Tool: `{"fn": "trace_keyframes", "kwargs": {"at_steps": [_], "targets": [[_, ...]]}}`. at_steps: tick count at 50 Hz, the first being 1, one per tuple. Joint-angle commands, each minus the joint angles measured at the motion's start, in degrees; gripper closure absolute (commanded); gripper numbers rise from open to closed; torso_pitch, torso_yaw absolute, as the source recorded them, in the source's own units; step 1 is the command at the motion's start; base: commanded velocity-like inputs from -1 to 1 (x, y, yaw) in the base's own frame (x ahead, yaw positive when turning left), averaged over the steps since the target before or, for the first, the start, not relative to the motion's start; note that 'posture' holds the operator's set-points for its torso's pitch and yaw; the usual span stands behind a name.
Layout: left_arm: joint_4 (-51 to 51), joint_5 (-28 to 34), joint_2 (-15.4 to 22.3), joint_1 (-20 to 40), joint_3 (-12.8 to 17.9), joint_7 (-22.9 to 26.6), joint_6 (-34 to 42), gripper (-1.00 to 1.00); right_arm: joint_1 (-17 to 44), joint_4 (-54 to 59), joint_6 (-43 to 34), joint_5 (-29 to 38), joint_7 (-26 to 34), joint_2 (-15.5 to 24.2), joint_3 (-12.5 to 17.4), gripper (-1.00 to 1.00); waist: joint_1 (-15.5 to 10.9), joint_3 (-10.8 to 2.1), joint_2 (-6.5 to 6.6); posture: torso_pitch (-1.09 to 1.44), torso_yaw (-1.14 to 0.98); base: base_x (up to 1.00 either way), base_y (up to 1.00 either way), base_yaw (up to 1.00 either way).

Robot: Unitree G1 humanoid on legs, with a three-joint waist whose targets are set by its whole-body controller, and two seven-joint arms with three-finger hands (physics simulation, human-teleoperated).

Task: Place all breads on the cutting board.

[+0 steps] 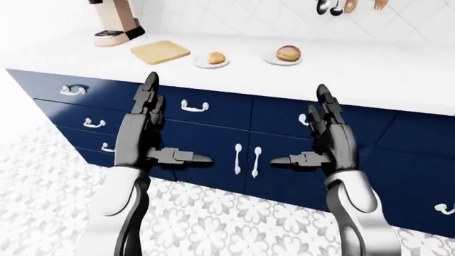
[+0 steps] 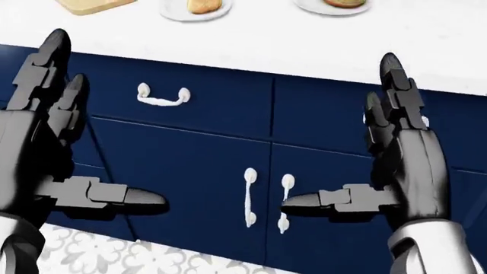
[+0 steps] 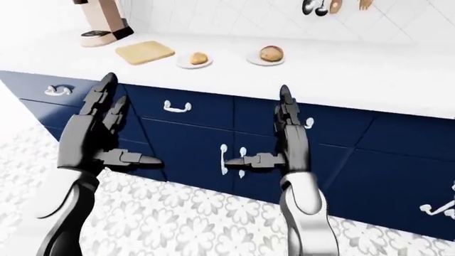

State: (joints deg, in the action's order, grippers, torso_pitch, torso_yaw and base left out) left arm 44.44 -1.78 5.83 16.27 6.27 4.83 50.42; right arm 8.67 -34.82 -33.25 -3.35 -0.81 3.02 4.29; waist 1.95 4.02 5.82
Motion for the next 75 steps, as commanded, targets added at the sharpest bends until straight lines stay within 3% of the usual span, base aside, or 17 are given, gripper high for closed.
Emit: {"fn": "trace_keyframes", "kwargs": {"at_steps": [1, 8, 10, 11, 21, 23, 31, 33, 36, 44, 46, 47, 52, 59, 63, 72, 75], "targets": [[1.23, -0.13, 0.43, 1.33, 0.21, -0.50, -0.20, -1.00, 1.97, -3.02, 0.74, 0.03, 0.24, 0.37, 0.32, -1.00, 0.11, -0.30, -0.83, 0.00, 0.00, 0.67, 0.00, 0.00], [2.78, -0.35, 0.77, 3.07, -0.18, -0.99, 2.44, -1.00, 3.58, -7.22, -3.56, -3.05, -0.58, 1.44, 3.77, -1.00, -0.28, -3.33, -7.45, 0.00, 0.00, 0.43, 0.00, 0.00], [3.24, -0.40, 0.92, 3.68, -0.12, -1.01, 3.29, -1.00, 3.24, -8.69, -4.28, -4.95, -0.38, 1.58, 4.51, -1.00, -1.10, -3.29, -4.57, 0.00, 0.00, 0.00, -0.35, 0.00], [3.43, -0.42, 0.99, 3.87, -0.08, -1.01, 3.56, -1.00, 3.03, -8.87, -4.10, -5.14, -0.51, 1.74, 4.60, -1.00, -0.38, -1.29, 0.58, 0.00, 0.00, 0.00, 0.00, -1.00], [5.23, -1.35, 1.80, 4.95, 1.02, -1.13, 5.80, -1.00, 2.83, -11.34, -4.87, -5.67, -1.58, 2.98, 5.12, -1.00, -3.31, -2.07, -6.20, 0.00, 0.00, 0.00, 0.00, -0.78], [5.09, -1.50, 1.85, 4.77, 1.25, -1.09, 5.52, -1.00, 2.85, -11.16, -4.70, -5.22, -1.57, 2.92, 4.79, -1.00, -3.24, -3.16, -10.17, 0.00, 0.00, 0.00, 0.00, 0.00], [4.34, -1.79, 2.15, 4.88, 1.45, -1.30, 4.91, -1.00, 3.25, -11.33, -6.41, -4.49, -1.18, 2.71, 4.96, -1.00, -2.73, -5.16, -6.16, 0.00, 0.00, 0.01, -0.02, 0.00], [4.18, -1.82, 2.13, 4.85, 1.33, -1.34, 4.74, -1.00, 2.97, -11.58, -6.68, -4.72, -1.04, 2.66, 4.95, -1.00, -2.46, -1.22, -4.86, 0.00, 0.00, 0.55, -0.27, 0.00], [4.36, -1.85, 2.24, 5.08, 1.36, -1.35, 5.11, -1.00, 3.03, -11.71, -6.67, -4.98, -0.91, 2.77, 5.31, -1.00, -2.76, -2.13, -3.46, 0.00, 0.00, 0.61, -0.33, 0.00], [4.60, -2.07, 2.43, 5.75, 1.57, -1.42, 5.74, -1.00, 2.40, -12.14, -6.06, -5.75, -0.91, 2.77, 5.55, -1.00, -1.62, -4.31, -4.47, 0.00, 0.00, 0.39, -0.35, -0.10], [4.90, -2.27, 2.47, 5.73, 1.77, -1.44, 5.95, -1.00, 2.31, -12.04, -5.50, -5.29, -0.80, 2.92, 5.30, -1.00, -0.45, -4.13, -11.73, 0.00, 0.00, 0.00, 0.00, -1.00], [4.95, -2.48, 2.53, 5.78, 2.06, -1.40, 6.00, -1.00, 2.47, -12.36, -5.66, -4.64, -1.02, 3.09, 5.08, -1.00, -1.76, -1.66, -11.11, 0.00, 0.00, 0.00, 0.00, 0.00], [5.88, -3.55, 3.01, 5.75, 3.24, -1.52, 6.68, -1.00, 2.86, -13.34, -6.17, -3.13, -0.48, 3.11, 4.18, -1.00, -1.96, -0.95, -8.56, 0.00, 0.00, 0.00, 0.00, 0.00], [6.37, -4.99, 4.08, 5.90, 4.64, -1.91, 7.30, -1.00, 3.11, -13.10, -6.11, -1.30, 0.92, 2.59, 2.97, -1.00, -1.86, -1.94, -5.31, 0.00, 0.00, 0.16, 0.00, 0.00], [6.50, -5.41, 4.41, 6.13, 4.94, -2.15, 7.63, -1.00, 3.27, -12.72, -5.63, -1.35, 1.33, 2.34, 3.42, -1.00, -1.48, -3.33, -0.47, 0.00, 0.00, 0.34, 0.00, 0.00], [6.87, -6.29, 5.32, 6.70, 5.92, -2.34, 8.47, -1.00, 4.19, -15.74, -8.45, -2.10, 1.44, 2.82, 4.01, -1.00, -1.83, -2.11, -7.45, 0.00, 0.00, 0.02, 0.00, 0.00], [7.36, -6.72, 5.58, 7.04, 6.25, -2.50, 9.11, -1.00, 4.48, -16.27, -8.88, -2.18, 1.46, 3.01, 4.09, -1.00, -1.69, -3.39, -5.90, 0.00, 0.00, 0.00, 0.00, 0.00]]}}
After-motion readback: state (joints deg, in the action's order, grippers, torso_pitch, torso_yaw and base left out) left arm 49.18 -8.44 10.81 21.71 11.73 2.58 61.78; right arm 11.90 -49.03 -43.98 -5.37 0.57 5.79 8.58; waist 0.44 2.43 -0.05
